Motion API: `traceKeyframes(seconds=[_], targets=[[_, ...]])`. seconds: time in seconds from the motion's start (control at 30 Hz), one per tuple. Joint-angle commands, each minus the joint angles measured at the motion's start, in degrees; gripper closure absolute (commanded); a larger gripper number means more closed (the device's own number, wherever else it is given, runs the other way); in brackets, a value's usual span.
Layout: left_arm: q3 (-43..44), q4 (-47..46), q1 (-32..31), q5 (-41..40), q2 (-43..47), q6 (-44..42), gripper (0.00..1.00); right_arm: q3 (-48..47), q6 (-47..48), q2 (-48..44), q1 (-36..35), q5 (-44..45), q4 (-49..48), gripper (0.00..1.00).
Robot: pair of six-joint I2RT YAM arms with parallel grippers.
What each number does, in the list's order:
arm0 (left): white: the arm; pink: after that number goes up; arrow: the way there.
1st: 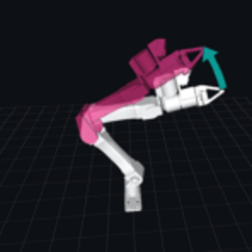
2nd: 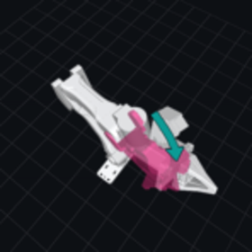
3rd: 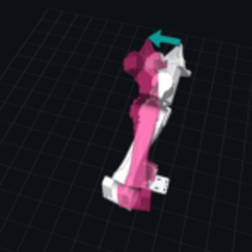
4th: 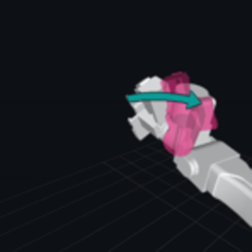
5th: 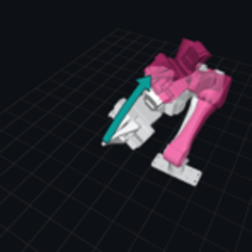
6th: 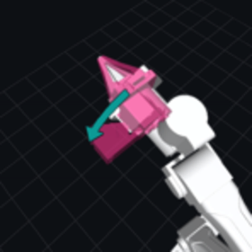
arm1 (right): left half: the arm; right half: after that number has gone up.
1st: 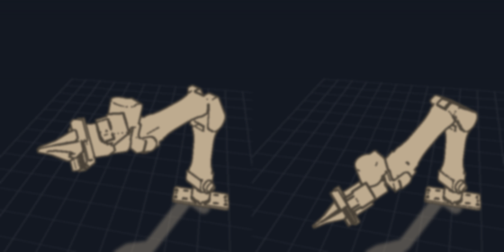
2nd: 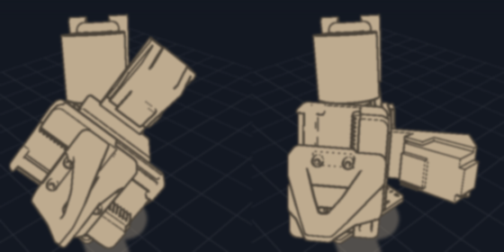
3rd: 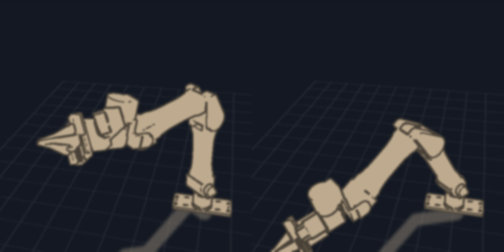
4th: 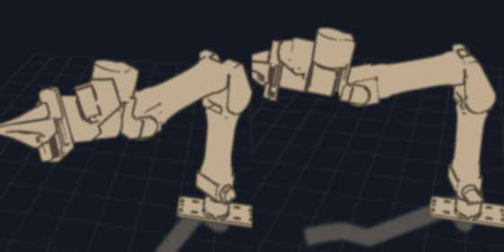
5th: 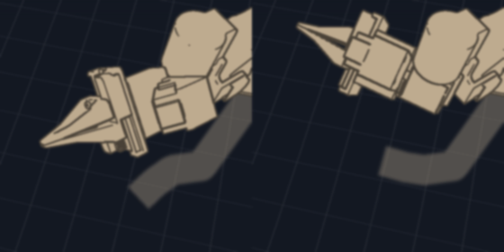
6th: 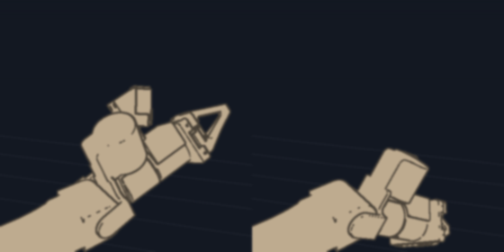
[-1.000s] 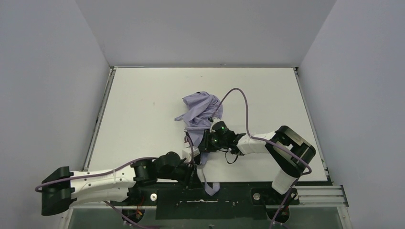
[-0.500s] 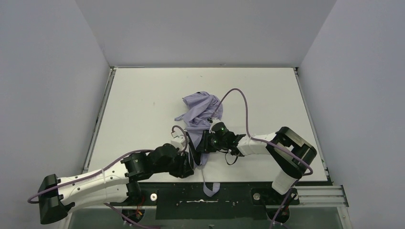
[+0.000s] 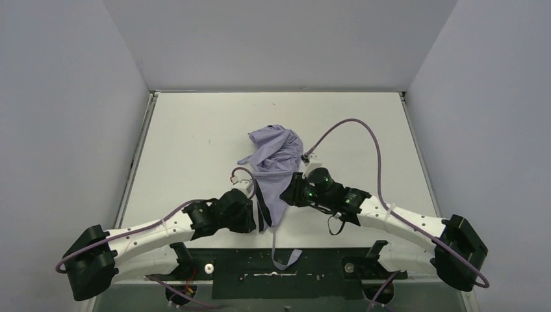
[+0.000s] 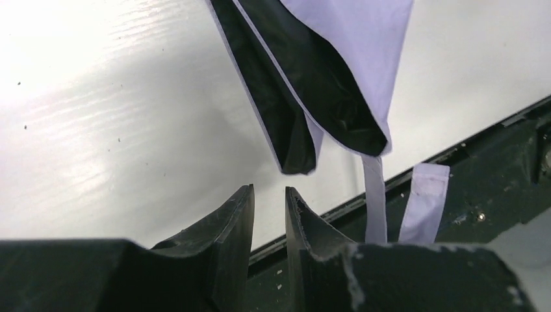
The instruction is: Put away the umbrella
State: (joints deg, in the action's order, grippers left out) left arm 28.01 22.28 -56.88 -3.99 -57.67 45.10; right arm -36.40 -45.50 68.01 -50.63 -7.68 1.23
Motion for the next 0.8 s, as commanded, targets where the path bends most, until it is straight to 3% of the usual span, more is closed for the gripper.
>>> traceKeyframes(seconds=[0.0, 0.4, 0.77], targets=[[0.09, -8.11, 0.91, -1.63, -3.89, -1.79, 0.79, 2.01, 0.02, -4.32, -0.56, 7.16, 12.41, 0.78], [0.78, -22.99, -0.12, 5.29, -19.27, -3.08, 0.85, 8.3, -7.77, -3.24, -9.35, 10.57, 6.82, 0.82], [5.21, -28.65, -5.7, 5.92, -28.28, -1.4, 0.86, 10.37, -8.95, -3.53, -10.62, 11.12, 6.2, 0.82]])
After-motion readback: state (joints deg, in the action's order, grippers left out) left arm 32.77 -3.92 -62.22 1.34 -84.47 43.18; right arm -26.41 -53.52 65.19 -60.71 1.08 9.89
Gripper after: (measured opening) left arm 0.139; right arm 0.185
